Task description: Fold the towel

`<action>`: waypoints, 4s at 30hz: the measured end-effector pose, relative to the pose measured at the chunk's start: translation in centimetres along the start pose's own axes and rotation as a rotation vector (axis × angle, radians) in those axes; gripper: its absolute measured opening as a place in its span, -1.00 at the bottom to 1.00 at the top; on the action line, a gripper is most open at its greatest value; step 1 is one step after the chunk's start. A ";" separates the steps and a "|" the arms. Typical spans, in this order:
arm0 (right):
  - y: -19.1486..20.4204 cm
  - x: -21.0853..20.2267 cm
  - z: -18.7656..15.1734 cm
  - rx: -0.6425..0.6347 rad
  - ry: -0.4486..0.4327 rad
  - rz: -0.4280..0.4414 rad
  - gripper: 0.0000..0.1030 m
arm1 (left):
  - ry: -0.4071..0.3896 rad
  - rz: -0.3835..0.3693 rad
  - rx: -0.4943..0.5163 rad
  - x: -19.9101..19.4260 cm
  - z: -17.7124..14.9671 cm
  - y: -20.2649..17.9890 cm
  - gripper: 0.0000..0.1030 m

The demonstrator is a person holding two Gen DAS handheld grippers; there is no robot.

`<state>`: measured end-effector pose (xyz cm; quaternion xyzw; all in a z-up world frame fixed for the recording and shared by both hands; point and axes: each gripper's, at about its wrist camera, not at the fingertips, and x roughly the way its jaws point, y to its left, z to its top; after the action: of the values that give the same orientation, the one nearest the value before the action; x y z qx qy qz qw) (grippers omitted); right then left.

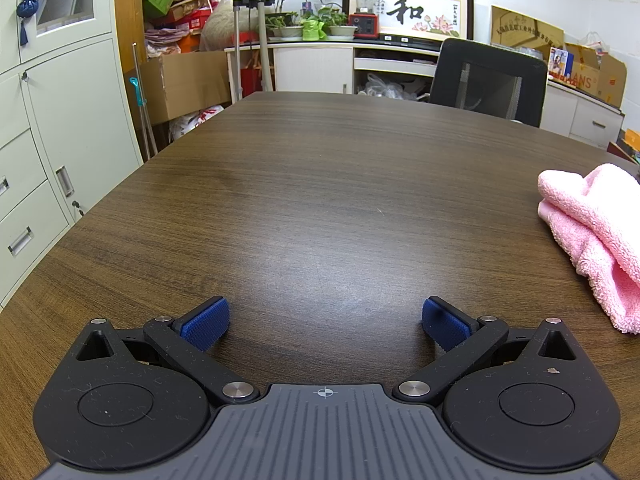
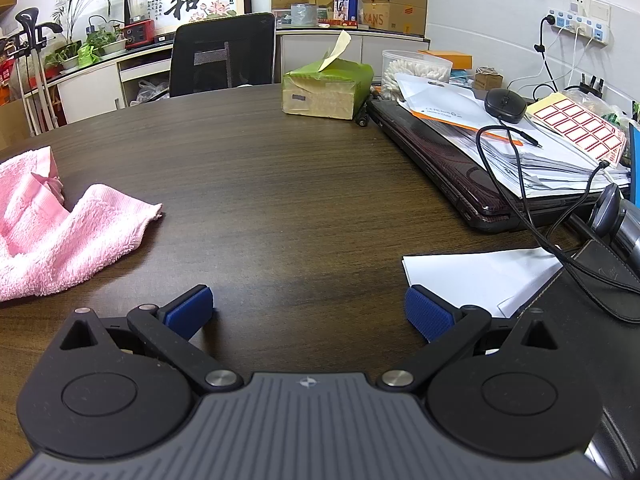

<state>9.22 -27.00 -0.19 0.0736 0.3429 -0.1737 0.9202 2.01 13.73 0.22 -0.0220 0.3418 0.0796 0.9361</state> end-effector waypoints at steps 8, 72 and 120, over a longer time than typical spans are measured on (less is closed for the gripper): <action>0.1 -0.1 0.0 0.001 0.000 -0.004 1.00 | 0.000 0.000 0.000 0.0 0.0 0.0 1.00; 11.3 0.3 3.8 -0.235 0.003 0.430 -0.63 | -0.049 -0.129 0.199 -5.0 9.4 -14.3 1.00; 7.3 -1.0 5.1 -0.046 -0.102 0.559 -0.61 | -0.006 -0.362 0.154 -3.6 14.5 -19.5 -0.86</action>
<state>14.27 -21.28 4.45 0.1355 0.2667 0.0910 0.9499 11.72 -4.58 13.34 -0.0114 0.3347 -0.1164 0.9350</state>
